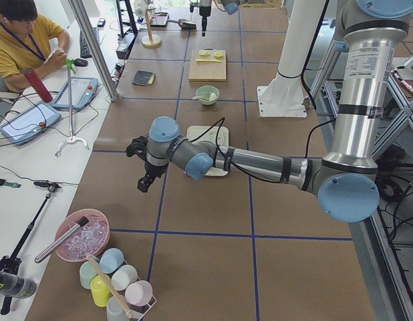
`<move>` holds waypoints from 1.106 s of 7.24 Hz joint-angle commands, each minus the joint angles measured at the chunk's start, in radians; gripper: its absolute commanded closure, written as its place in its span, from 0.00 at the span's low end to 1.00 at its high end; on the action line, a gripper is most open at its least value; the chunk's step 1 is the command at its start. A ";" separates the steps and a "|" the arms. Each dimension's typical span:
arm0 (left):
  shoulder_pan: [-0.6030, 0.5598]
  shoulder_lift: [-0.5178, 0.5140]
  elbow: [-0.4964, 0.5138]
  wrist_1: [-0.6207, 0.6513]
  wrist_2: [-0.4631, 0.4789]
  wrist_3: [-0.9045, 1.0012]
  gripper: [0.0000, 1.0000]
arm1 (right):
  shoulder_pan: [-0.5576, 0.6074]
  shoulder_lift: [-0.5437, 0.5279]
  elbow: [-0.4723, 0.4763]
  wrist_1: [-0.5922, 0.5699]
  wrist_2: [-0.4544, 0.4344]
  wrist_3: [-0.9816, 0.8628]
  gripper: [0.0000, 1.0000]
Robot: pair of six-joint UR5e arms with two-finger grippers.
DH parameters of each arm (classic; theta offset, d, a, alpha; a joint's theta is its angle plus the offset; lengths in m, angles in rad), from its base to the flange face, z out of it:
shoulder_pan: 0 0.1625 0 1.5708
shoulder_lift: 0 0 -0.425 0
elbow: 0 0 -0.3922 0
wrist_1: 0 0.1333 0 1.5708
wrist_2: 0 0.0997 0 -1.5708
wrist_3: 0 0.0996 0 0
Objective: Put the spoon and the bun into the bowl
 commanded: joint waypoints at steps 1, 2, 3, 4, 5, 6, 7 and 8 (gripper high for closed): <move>-0.116 -0.002 0.045 0.132 -0.067 0.186 0.00 | 0.204 -0.108 -0.009 -0.111 0.074 -0.341 0.00; -0.135 -0.001 0.051 0.203 -0.072 0.259 0.00 | 0.297 -0.108 -0.006 -0.243 0.110 -0.508 0.00; -0.138 0.004 0.053 0.275 -0.072 0.286 0.00 | 0.389 -0.107 -0.004 -0.386 0.109 -0.673 0.00; -0.135 -0.001 0.051 0.344 -0.073 0.279 0.00 | 0.433 -0.107 -0.006 -0.480 0.094 -0.794 0.00; -0.135 0.001 0.050 0.351 -0.075 0.250 0.00 | 0.436 -0.116 -0.007 -0.491 0.086 -0.815 0.00; -0.135 0.011 0.039 0.350 -0.134 0.189 0.00 | 0.435 -0.126 -0.007 -0.485 0.069 -0.811 0.00; -0.135 0.037 -0.023 0.342 -0.176 0.191 0.00 | 0.435 -0.126 -0.006 -0.484 0.068 -0.814 0.00; -0.131 0.028 -0.012 0.348 -0.161 0.190 0.00 | 0.435 -0.126 -0.009 -0.484 0.069 -0.812 0.00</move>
